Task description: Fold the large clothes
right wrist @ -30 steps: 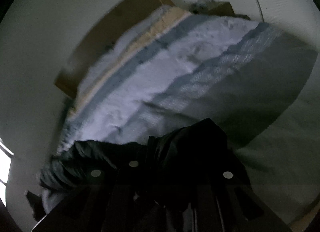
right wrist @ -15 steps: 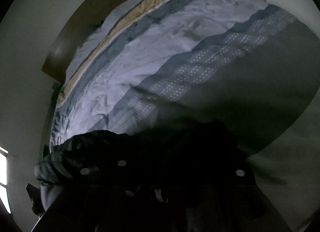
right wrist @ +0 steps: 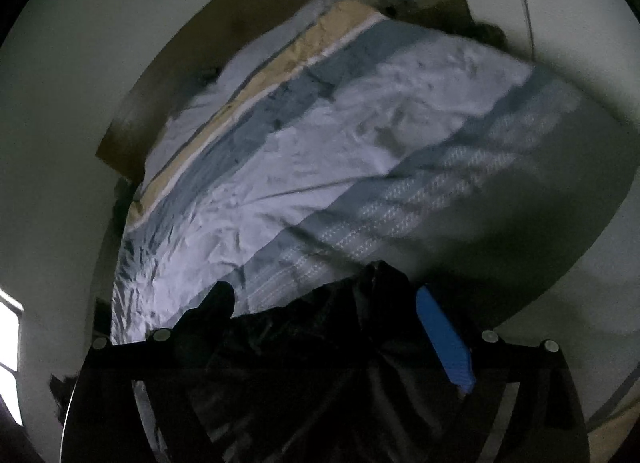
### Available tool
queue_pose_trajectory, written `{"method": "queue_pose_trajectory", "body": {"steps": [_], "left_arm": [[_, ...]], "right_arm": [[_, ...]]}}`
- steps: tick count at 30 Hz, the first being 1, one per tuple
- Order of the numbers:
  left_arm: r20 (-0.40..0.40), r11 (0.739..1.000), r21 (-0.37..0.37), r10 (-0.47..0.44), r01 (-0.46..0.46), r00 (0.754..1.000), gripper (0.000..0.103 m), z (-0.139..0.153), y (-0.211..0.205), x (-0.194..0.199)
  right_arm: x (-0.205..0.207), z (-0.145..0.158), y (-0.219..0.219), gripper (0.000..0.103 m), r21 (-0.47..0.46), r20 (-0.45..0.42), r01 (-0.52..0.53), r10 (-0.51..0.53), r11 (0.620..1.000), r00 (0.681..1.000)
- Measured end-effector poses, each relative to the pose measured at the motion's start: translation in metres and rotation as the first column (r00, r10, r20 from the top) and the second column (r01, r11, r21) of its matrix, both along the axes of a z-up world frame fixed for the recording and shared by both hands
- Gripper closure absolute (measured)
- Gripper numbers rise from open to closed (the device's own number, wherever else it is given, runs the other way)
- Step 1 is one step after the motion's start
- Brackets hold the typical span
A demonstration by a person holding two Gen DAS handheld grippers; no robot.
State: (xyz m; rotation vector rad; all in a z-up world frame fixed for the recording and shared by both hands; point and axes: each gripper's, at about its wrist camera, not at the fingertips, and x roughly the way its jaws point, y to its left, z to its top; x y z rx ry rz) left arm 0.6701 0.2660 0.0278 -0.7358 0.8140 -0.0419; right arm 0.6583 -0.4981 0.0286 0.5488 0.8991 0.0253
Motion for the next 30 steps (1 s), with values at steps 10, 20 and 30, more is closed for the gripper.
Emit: {"method": "queue_pose_trajectory", "body": {"steps": [10, 20, 30], "left_arm": [[-0.04, 0.941, 0.211, -0.26, 0.263, 0.965, 0.044, -0.009, -0.125, -0.021], [-0.112, 0.862, 0.319, -0.379, 0.394, 0.919, 0.044, -0.069, -0.26, 0.037], [-0.189, 0.869, 0.304, -0.346, 0.39, 0.919, 0.035, -0.133, -0.27, 0.107]], "right_arm": [[-0.035, 0.003, 0.148, 0.012, -0.192, 0.043, -0.216, 0.228, 0.957, 0.973], [0.008, -0.055, 0.238, 0.012, -0.36, -0.019, -0.34, 0.358, 0.869, 0.934], [0.075, -0.114, 0.217, 0.009, -0.31, -0.091, -0.33, 0.318, 0.892, 0.944]]}}
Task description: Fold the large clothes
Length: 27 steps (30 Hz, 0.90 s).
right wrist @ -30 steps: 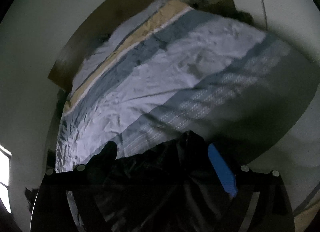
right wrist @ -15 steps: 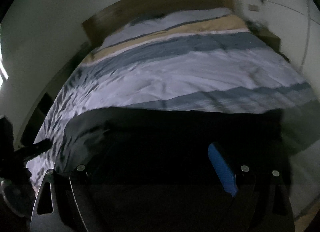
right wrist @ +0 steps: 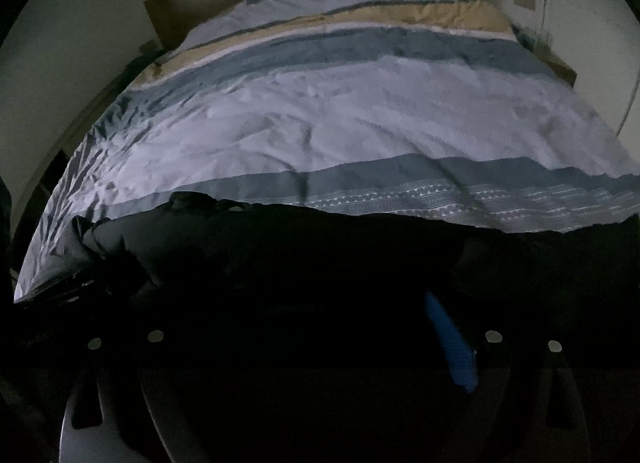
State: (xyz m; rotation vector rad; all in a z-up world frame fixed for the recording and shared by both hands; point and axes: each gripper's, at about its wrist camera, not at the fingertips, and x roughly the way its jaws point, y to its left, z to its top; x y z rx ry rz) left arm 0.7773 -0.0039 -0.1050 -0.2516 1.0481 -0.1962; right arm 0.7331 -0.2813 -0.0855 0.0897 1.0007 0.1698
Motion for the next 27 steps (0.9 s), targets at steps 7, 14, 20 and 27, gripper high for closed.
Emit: {"method": "queue_pose_trajectory", "body": {"steps": [7, 14, 20, 27], "left_arm": [[-0.058, 0.996, 0.041, 0.087, -0.085, 0.995, 0.035, -0.004, 0.071, 0.002], [-0.095, 0.956, 0.197, 0.24, -0.218, 0.966, 0.035, -0.014, 0.143, -0.015], [-0.128, 0.901, 0.332, 0.336, -0.279, 0.933, 0.035, -0.008, 0.199, -0.046], [-0.012, 0.914, 0.237, 0.341, -0.328, 0.94, 0.035, 0.046, 0.245, -0.111]], "right_arm": [[0.006, -0.004, -0.058, 0.009, -0.001, -0.024, 0.026, -0.026, 1.0, 0.999], [-0.008, -0.014, -0.132, 0.009, -0.074, -0.055, 0.151, -0.155, 0.986, 0.986], [-0.033, -0.008, -0.167, 0.009, -0.167, -0.087, 0.192, -0.208, 0.967, 0.974], [-0.096, 0.045, -0.211, 0.002, -0.132, -0.019, 0.25, -0.255, 0.959, 0.967]]}}
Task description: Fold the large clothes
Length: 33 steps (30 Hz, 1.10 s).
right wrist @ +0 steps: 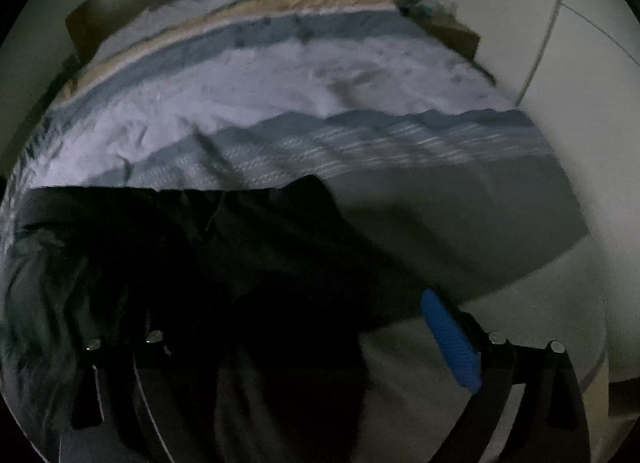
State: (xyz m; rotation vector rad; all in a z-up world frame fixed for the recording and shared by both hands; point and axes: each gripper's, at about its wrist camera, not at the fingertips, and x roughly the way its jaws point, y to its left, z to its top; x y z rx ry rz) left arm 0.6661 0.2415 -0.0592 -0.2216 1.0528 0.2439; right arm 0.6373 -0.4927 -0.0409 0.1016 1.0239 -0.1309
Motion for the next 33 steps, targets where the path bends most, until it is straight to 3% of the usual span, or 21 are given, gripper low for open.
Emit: {"method": "queue_pose_trajectory", "body": {"steps": [2, 4, 5, 13, 16, 24, 30, 33], "left_arm": [[0.049, 0.995, -0.094, -0.02, 0.025, 0.999, 0.033, 0.01, 0.01, -0.021], [0.103, 0.972, -0.227, -0.037, 0.06, 0.994, 0.032, 0.015, 0.017, -0.04], [0.11, 0.965, -0.255, -0.039, 0.066, 0.993, 0.03, 0.015, 0.018, -0.045], [0.049, 0.934, -0.345, -0.079, 0.091, 0.996, 0.029, -0.007, 0.005, -0.081], [0.057, 0.906, -0.403, -0.112, 0.125, 0.992, 0.029, -0.013, 0.0, -0.081], [0.024, 0.87, -0.463, -0.18, 0.17, 0.983, 0.029, -0.036, -0.015, -0.072], [0.006, 0.819, -0.543, -0.219, 0.187, 0.976, 0.029, -0.075, -0.024, -0.058], [0.022, 0.77, -0.604, -0.241, 0.205, 0.97, 0.023, -0.09, -0.029, -0.048]], "right_arm": [[-0.02, 0.014, -0.012, 0.0, 0.05, 0.034, 0.018, -0.02, 0.999, 0.999], [-0.035, 0.019, -0.019, 0.0, 0.123, 0.037, 0.017, -0.022, 0.992, 0.999], [-0.04, 0.02, -0.021, 0.0, 0.152, 0.035, 0.013, -0.019, 0.988, 0.999], [-0.067, -0.005, -0.011, 0.0, 0.303, -0.017, -0.013, 0.019, 0.953, 1.0], [-0.07, -0.018, -0.004, 0.0, 0.343, -0.039, -0.024, 0.039, 0.939, 0.998], [-0.068, -0.054, 0.011, 0.0, 0.436, -0.099, -0.017, 0.067, 0.9, 0.993], [-0.06, -0.09, 0.014, 0.0, 0.482, -0.132, -0.012, 0.086, 0.876, 0.988], [-0.058, -0.102, 0.012, 0.0, 0.518, -0.141, -0.016, 0.104, 0.855, 0.985]]}}
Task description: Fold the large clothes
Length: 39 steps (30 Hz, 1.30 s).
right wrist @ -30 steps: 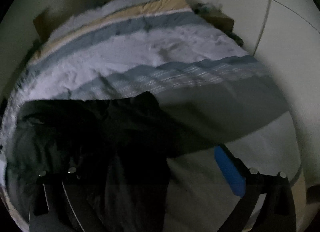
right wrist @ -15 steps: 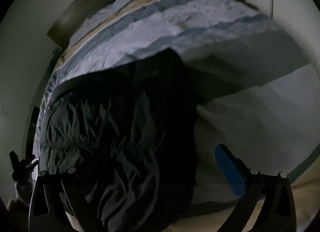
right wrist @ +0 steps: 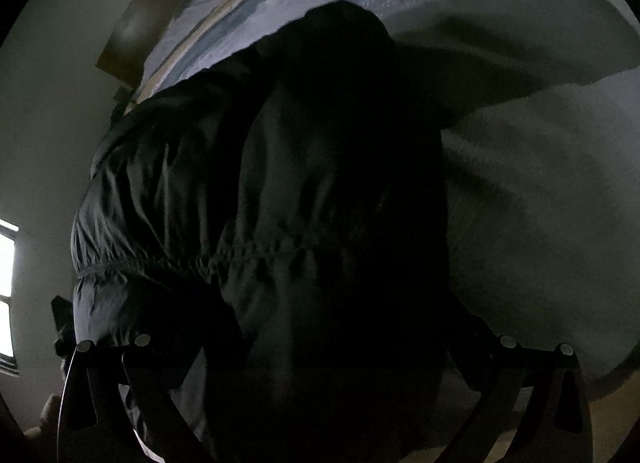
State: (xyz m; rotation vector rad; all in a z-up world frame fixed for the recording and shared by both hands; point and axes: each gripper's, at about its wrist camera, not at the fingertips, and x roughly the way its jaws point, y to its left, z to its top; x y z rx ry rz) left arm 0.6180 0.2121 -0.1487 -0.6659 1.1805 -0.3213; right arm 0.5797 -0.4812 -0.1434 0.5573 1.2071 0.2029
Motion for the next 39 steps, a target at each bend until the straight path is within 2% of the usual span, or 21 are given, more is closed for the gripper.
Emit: {"method": "queue_pose_trajectory", "body": {"steps": [4, 9, 13, 18, 23, 25, 26, 27, 28, 29, 30, 31, 32, 33, 34, 37, 39], "left_arm": [[-0.001, 0.991, -0.125, -0.041, 0.04, 0.999, 0.017, -0.017, -0.003, 0.012], [-0.01, 0.964, -0.262, -0.054, 0.05, 0.998, 0.003, -0.033, -0.006, 0.022], [-0.012, 0.956, -0.284, -0.076, 0.069, 0.997, 0.0, -0.033, -0.024, 0.028], [0.001, 0.964, -0.259, -0.066, 0.064, 0.998, 0.0, -0.033, -0.033, 0.029], [0.071, 0.952, -0.303, -0.022, 0.043, 0.997, 0.001, -0.036, -0.031, 0.022], [0.102, 0.958, -0.285, -0.004, 0.033, 0.995, 0.003, -0.031, -0.033, 0.017], [0.122, 0.964, -0.265, 0.001, 0.032, 0.993, 0.012, -0.028, -0.035, 0.016], [0.141, 0.967, -0.254, 0.003, 0.034, 0.99, 0.029, -0.024, -0.036, 0.012], [0.161, 0.968, -0.249, 0.007, 0.034, 0.987, 0.037, -0.02, -0.036, 0.01], [0.177, 0.965, -0.26, 0.016, 0.031, 0.984, 0.053, -0.016, -0.037, 0.009], [0.193, 0.962, -0.27, 0.022, 0.032, 0.981, 0.064, -0.013, -0.036, 0.006], [0.222, 0.962, -0.271, 0.027, 0.035, 0.975, 0.068, -0.007, -0.037, 0.002], [0.24, 0.962, -0.269, 0.029, 0.038, 0.97, 0.075, -0.003, -0.037, 0.0], [0.259, 0.962, -0.269, 0.031, 0.041, 0.965, 0.079, 0.002, -0.036, -0.003], [0.284, 0.964, -0.26, 0.03, 0.047, 0.958, 0.081, 0.01, -0.038, -0.006], [0.336, 0.964, -0.259, 0.037, 0.055, 0.941, 0.085, 0.029, -0.041, -0.01], [0.369, 0.964, -0.259, 0.04, 0.062, 0.929, 0.087, 0.044, -0.042, -0.014]], "right_arm": [[0.009, -0.02, -0.004, 0.0, 0.085, -0.042, -0.032, 0.035, 0.996, 0.998], [0.021, -0.042, 0.003, 0.0, 0.219, -0.056, -0.066, 0.08, 0.974, 0.995], [0.028, -0.047, 0.025, 0.0, 0.37, -0.029, -0.134, 0.155, 0.919, 0.987], [0.033, -0.059, 0.03, 0.0, 0.388, -0.01, -0.129, 0.144, 0.913, 0.99], [0.029, -0.062, 0.033, 0.0, 0.379, 0.083, -0.186, 0.167, 0.907, 0.983], [0.027, -0.062, 0.034, 0.0, 0.378, 0.112, -0.202, 0.172, 0.904, 0.979], [0.027, -0.063, 0.035, 0.0, 0.381, 0.117, -0.207, 0.175, 0.901, 0.978], [0.027, -0.063, 0.035, 0.0, 0.383, 0.121, -0.207, 0.173, 0.9, 0.977], [0.027, -0.062, 0.036, 0.002, 0.376, 0.131, -0.205, 0.167, 0.904, 0.977], [0.025, -0.059, 0.037, 0.004, 0.365, 0.15, -0.201, 0.156, 0.909, 0.976], [0.024, -0.057, 0.037, 0.015, 0.369, 0.167, -0.202, 0.149, 0.907, 0.975], [0.022, -0.053, 0.036, 0.028, 0.386, 0.196, -0.203, 0.135, 0.9, 0.971], [0.019, -0.05, 0.036, 0.034, 0.396, 0.224, -0.207, 0.124, 0.895, 0.967], [0.017, -0.045, 0.036, 0.045, 0.394, 0.252, -0.219, 0.124, 0.893, 0.96], [0.015, -0.04, 0.037, 0.054, 0.388, 0.279, -0.229, 0.124, 0.893, 0.952], [0.011, -0.02, 0.04, 0.066, 0.359, 0.345, -0.248, 0.119, 0.9, 0.931], [0.009, 0.002, 0.046, 0.069, 0.319, 0.396, -0.27, 0.131, 0.909, 0.909]]}}
